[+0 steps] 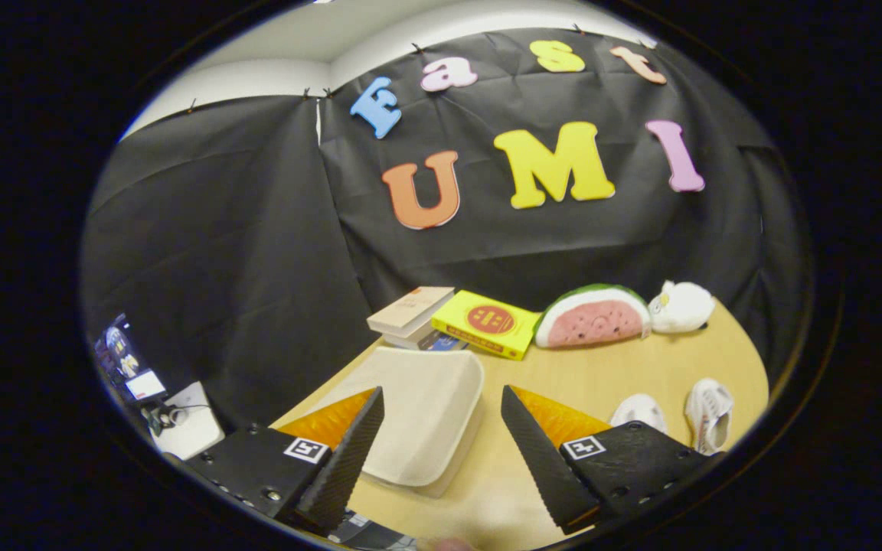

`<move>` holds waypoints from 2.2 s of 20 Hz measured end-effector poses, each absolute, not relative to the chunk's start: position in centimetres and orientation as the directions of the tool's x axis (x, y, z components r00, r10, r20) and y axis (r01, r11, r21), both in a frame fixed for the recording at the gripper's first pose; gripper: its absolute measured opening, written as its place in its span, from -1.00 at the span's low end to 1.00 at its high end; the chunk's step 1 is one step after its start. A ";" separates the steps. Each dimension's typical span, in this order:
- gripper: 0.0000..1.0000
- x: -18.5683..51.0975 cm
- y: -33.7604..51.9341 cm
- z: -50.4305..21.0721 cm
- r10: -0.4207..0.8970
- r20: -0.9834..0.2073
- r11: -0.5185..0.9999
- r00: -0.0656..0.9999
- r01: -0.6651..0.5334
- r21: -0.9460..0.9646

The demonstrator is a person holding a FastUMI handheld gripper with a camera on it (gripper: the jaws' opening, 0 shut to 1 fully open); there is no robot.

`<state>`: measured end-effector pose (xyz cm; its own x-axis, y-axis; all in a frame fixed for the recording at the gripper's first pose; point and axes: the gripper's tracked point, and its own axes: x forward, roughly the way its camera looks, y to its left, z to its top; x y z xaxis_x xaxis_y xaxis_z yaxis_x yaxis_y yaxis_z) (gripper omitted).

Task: Open the storage box then place both shoes into the box .Put the left shoe in first, then the right shoe, with the right side of both shoes facing outward in a uniform manner.

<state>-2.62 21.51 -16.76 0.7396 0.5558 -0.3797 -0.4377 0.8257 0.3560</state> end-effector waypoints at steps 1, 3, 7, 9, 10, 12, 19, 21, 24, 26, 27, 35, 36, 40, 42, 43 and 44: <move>0.90 -2.6 22.1 -17.8 0.568 -0.399 0.815 0.720 -0.421 0.400; 0.90 -2.3 23.1 -19.9 0.584 -0.438 0.795 0.683 -0.374 0.477; 0.90 -1.4 24.3 -23.4 0.615 -0.486 0.758 0.621 -0.296 0.581; 0.89 -0.3 25.5 -24.7 0.637 -0.496 0.729 0.590 -0.254 0.635; 0.90 0.2 26.0 -25.7 0.649 -0.506 0.713 0.568 -0.224 0.664; 0.90 0.6 26.7 -27.2 0.682 -0.510 0.664 0.525 -0.149 0.733; 0.84 0.6 28.4 -27.5 0.783 -0.468 0.506 0.411 0.018 0.862; 0.70 0.5 27.8 -26.8 0.781 -0.468 0.501 0.414 0.031 0.865; 0.43 0.4 26.8 -26.5 0.784 -0.474 0.484 0.401 0.083 0.871; 0.06 0.7 26.4 -26.6 0.777 -0.480 0.484 0.406 0.103 0.869; -0.19 0.5 25.2 -25.5 0.770 -0.487 0.488 0.412 0.112 0.866; -1.00 0.1 26.7 -18.1 0.789 -0.466 0.532 0.401 -0.066 0.844; -1.00 0.0 27.2 -16.5 0.797 -0.452 0.526 0.401 -0.090 0.846; -1.00 -0.8 31.5 -10.4 0.833 -0.411 0.510 0.370 -0.225 0.831; -1.00 -1.5 34.7 -7.9 0.852 -0.391 0.502 0.347 -0.330 0.800; -0.99 -1.7 36.2 -7.1 0.855 -0.389 0.506 0.343 -0.383 0.773; -1.00 -2.0 37.8 -6.6 0.855 -0.391 0.511 0.340 -0.429 0.745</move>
<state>-1.96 37.79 -6.57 0.3402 0.8553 -0.3907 -0.4294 0.5110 0.7447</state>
